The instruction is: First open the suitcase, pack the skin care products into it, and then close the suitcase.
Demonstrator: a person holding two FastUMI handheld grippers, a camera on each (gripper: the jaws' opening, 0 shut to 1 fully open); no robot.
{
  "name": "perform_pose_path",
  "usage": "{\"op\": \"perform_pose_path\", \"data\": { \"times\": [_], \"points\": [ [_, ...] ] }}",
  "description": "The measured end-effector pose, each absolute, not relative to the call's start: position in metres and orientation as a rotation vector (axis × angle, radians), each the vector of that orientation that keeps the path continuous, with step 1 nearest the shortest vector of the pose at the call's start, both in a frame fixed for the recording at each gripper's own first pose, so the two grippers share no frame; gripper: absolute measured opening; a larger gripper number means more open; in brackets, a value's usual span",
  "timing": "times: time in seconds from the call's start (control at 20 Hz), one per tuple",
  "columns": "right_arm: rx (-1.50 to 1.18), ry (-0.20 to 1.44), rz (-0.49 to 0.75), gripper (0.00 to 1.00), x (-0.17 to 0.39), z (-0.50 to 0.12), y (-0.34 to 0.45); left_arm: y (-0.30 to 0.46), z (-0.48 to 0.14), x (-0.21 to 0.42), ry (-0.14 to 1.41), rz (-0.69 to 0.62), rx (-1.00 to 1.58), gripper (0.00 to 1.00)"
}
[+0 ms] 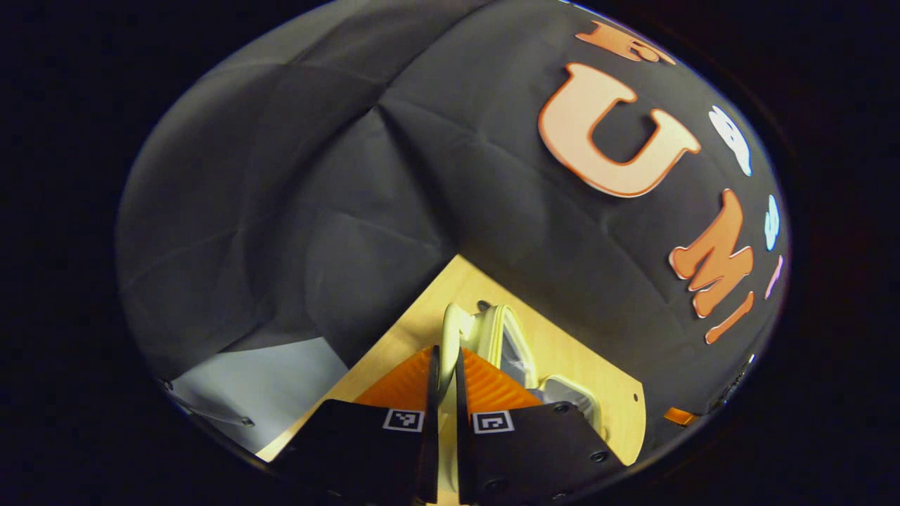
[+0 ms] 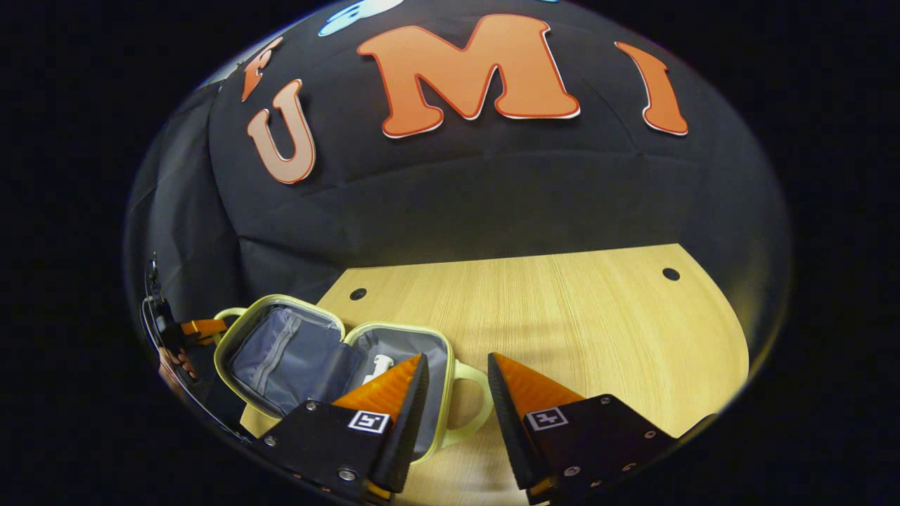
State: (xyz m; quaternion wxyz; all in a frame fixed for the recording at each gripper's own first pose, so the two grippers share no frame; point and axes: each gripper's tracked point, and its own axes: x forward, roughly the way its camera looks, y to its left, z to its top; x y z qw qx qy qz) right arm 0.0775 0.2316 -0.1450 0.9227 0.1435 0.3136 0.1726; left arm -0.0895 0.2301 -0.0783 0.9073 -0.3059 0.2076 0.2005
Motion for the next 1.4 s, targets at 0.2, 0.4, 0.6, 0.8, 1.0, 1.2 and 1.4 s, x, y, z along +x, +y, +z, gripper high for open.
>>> {"op": "perform_pose_path", "data": {
  "times": [0.2,0.4,0.6,0.8,1.0,1.2,1.4],
  "points": [
    [0.291,0.598,0.386,0.73,0.081,-0.135,0.221,0.184,-0.028,-0.084,0.369,0.337,-0.597,0.11],
    [0.3,0.572,0.399,0.82,0.083,-0.131,0.21,0.133,0.004,-0.074,0.347,0.268,-0.532,0.11],
    [0.304,0.52,0.418,0.86,0.082,-0.121,0.193,0.077,0.031,-0.06,0.319,0.183,-0.542,0.11],
    [0.303,0.511,0.427,0.87,0.08,-0.122,0.181,0.009,0.041,-0.041,0.324,0.082,-0.513,0.11],
    [0.306,0.513,0.424,0.87,0.079,-0.128,0.162,-0.053,0.038,-0.021,0.351,-0.021,-0.537,0.11],
    [0.312,0.527,0.399,0.88,0.079,-0.14,0.138,-0.109,0.021,-0.007,0.406,-0.112,-0.551,0.12],
    [0.335,0.552,0.366,0.88,0.079,-0.152,0.116,-0.158,-0.011,-0.002,0.478,-0.199,-0.602,0.12]
  ]
}}
